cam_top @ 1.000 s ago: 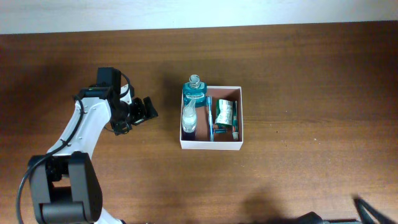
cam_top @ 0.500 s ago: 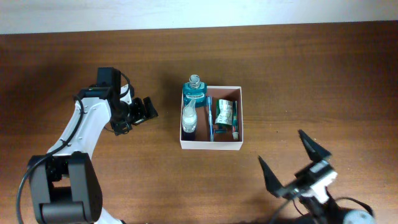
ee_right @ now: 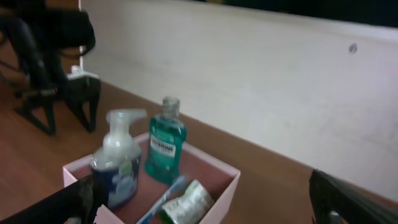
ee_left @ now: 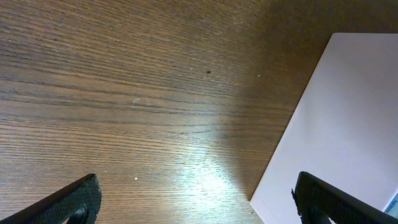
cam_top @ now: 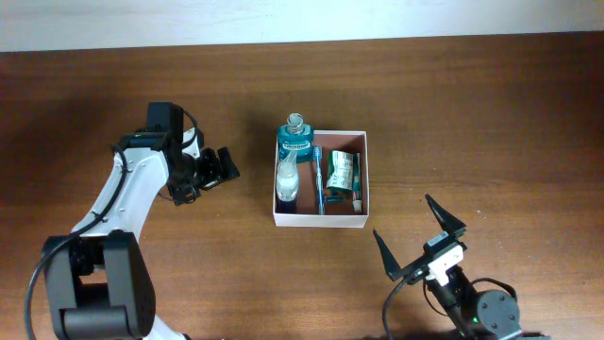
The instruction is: Pack container
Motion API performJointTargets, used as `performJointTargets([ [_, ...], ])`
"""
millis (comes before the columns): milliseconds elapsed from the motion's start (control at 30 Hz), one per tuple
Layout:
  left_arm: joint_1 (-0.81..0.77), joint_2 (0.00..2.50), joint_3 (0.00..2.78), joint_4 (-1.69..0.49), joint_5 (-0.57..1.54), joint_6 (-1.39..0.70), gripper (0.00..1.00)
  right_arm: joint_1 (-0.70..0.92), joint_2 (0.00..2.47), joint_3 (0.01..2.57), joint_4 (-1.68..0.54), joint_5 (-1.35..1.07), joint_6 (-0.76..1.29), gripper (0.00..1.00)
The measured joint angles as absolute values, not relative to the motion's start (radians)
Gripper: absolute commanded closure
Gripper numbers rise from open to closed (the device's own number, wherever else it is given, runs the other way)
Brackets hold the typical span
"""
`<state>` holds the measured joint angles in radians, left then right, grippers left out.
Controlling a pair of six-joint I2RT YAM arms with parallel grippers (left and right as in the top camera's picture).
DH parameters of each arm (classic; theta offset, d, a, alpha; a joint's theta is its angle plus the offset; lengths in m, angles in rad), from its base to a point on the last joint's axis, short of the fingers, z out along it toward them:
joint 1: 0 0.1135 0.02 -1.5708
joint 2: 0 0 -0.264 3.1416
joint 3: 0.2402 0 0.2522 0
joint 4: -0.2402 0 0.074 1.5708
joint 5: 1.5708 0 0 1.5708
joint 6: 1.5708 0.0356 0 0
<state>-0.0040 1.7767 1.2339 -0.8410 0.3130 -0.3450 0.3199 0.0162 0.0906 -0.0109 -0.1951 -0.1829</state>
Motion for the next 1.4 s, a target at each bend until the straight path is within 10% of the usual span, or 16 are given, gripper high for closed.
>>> performJointTargets([
  [1400, -0.004, 1.777, 1.234, -0.841, 0.313, -0.345, 0.01, -0.006, 0.016, 0.011, -0.054, -0.185, -0.186, 0.02],
])
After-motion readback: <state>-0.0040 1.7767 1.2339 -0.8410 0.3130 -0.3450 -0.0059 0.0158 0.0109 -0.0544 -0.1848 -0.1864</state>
